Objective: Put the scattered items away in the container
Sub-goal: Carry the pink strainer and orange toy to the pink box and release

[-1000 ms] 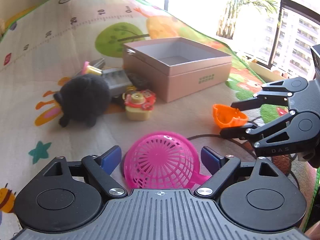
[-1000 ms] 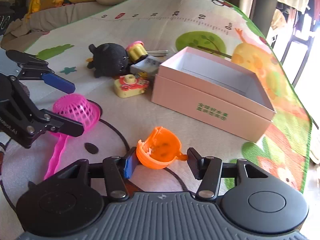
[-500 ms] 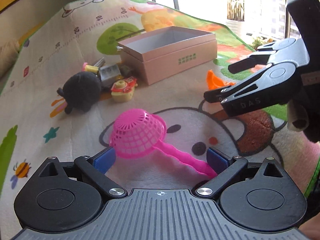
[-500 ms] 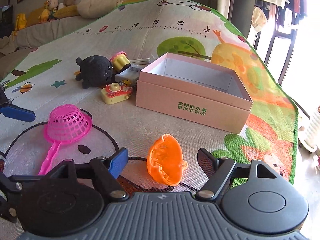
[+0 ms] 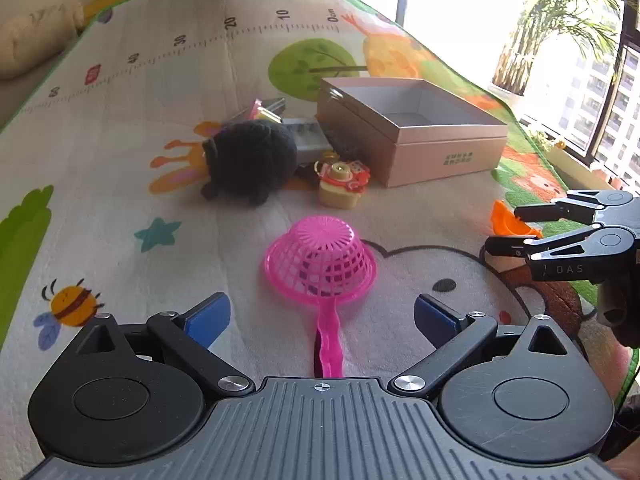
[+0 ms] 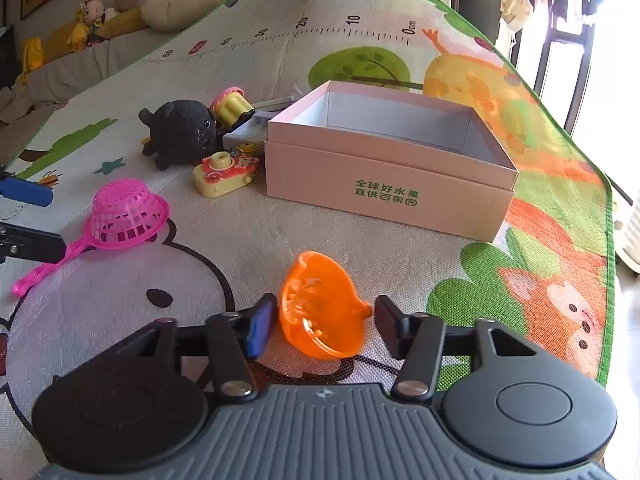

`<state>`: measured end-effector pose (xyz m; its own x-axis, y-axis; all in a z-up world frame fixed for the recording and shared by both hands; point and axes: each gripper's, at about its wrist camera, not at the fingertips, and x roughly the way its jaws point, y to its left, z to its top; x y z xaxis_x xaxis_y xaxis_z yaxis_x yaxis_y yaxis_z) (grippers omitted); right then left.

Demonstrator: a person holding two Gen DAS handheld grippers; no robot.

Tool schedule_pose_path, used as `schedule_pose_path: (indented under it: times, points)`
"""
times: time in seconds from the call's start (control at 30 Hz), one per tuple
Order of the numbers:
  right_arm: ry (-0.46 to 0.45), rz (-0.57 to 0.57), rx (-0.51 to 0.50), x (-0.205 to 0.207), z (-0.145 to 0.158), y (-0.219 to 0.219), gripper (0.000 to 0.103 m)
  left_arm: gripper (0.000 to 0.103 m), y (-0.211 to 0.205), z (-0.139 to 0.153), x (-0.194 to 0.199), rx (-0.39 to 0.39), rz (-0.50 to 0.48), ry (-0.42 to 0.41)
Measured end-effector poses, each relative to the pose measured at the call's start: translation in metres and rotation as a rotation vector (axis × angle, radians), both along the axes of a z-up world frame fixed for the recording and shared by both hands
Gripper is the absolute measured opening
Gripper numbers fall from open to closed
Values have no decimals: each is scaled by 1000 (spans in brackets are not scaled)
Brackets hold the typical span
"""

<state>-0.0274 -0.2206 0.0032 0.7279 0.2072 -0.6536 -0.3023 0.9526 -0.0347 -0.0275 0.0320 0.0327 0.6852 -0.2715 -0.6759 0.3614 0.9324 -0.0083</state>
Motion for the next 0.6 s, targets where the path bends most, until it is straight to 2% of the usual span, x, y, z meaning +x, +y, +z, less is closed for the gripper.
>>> schedule_pose_path:
  times: [0.13,0.3,0.33,0.37,0.4,0.6]
  points:
    - [-21,3,-16,-11,8,-4,49,101,-19,-9,23,2,-14,21]
    - [-35,-5,-12,-23,19,-17,49,100,-40,-21,36,81,-29,22]
    - [-34,-9,-7,-25,22,-21,49,98,-42,-22,36,85,-35,25]
    - [-33,-12,-3,-26,23,-24,49,87,-42,-23,35,95,-42,26]
    - [-32,-14,0,-27,25,-26,49,79,-42,-23,34,106,-46,21]
    - [-43,-17,35,-35,37,-44,49,79,-50,-9,22,113,-79,15]
